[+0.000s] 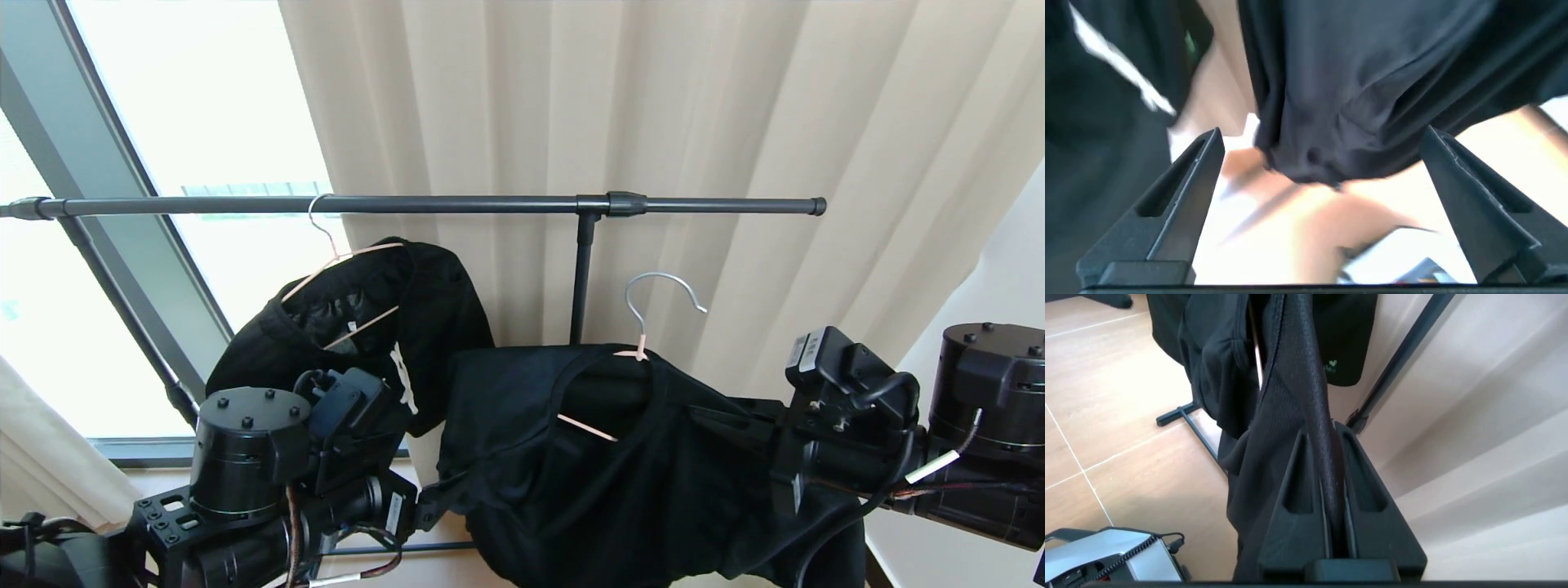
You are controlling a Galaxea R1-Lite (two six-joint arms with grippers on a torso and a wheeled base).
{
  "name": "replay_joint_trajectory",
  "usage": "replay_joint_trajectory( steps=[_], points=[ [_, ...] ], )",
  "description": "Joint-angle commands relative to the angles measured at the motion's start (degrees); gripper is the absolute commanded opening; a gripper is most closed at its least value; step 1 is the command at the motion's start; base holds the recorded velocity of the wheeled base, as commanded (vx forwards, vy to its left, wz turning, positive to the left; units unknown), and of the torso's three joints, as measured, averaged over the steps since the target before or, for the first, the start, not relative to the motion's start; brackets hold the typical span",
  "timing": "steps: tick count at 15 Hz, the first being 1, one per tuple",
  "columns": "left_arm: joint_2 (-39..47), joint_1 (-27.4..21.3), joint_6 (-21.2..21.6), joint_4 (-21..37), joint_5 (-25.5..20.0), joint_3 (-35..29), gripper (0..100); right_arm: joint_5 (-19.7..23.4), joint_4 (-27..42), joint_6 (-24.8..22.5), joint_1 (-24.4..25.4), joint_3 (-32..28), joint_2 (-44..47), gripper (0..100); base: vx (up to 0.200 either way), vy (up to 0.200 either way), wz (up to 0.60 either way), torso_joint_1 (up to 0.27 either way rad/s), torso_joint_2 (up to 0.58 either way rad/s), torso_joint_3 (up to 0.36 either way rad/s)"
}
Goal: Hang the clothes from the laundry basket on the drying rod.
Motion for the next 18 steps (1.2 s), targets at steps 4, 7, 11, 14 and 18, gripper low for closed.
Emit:
replay_joint_trajectory(
  steps=[4,7,11,14,18],
  points=[
    [4.7,-0.7,-1.4,-0.2,0.0,-0.2,100,0.1,-0.1,0.0,0.6,0.5,-1.1,0,0.0,0.0,0.0,0.0,0.0,0.0],
    [6.5,-1.4,-3.7,-0.2,0.0,-1.3,100,0.2,-0.1,0.0,0.6,0.9,-1.5,0,0.0,0.0,0.0,0.0,0.0,0.0],
    [8.5,-1.4,-5.5,-0.4,0.6,-3.3,0,0.2,-0.2,-0.1,0.7,1.2,-1.5,0,0.0,0.0,0.0,0.0,0.0,0.0],
    [8.4,-1.1,-5.4,-0.4,0.6,-3.1,0,1.4,-0.2,-0.5,0.6,1.3,-1.5,0,0.0,0.0,0.0,0.0,0.0,0.0],
    [7.1,1.0,-5.3,-0.4,0.7,-2.8,0,1.4,-0.1,-0.8,0.6,1.3,-2.1,0,0.0,0.0,0.0,0.0,0.0,0.0]
  ],
)
